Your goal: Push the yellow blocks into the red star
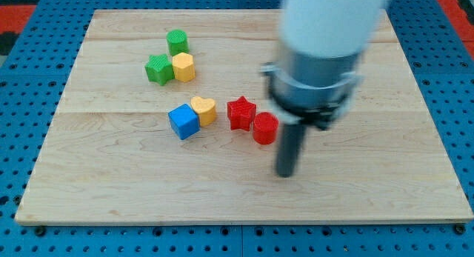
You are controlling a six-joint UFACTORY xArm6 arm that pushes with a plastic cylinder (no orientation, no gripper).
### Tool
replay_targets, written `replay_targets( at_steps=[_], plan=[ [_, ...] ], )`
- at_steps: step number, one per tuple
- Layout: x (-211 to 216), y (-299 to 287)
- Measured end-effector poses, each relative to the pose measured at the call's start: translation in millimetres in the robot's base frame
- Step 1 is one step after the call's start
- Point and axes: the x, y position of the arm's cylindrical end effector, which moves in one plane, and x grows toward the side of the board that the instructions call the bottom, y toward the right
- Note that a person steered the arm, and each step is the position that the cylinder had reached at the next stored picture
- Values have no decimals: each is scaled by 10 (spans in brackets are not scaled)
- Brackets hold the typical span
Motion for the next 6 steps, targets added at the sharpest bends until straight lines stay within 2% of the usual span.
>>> replay_targets(
  at_steps=[2, 3, 5, 6],
  plan=[
    [-815, -1069],
    [-831, -1474],
    [-1201, -1196],
    [-1436, -1427]
  ],
)
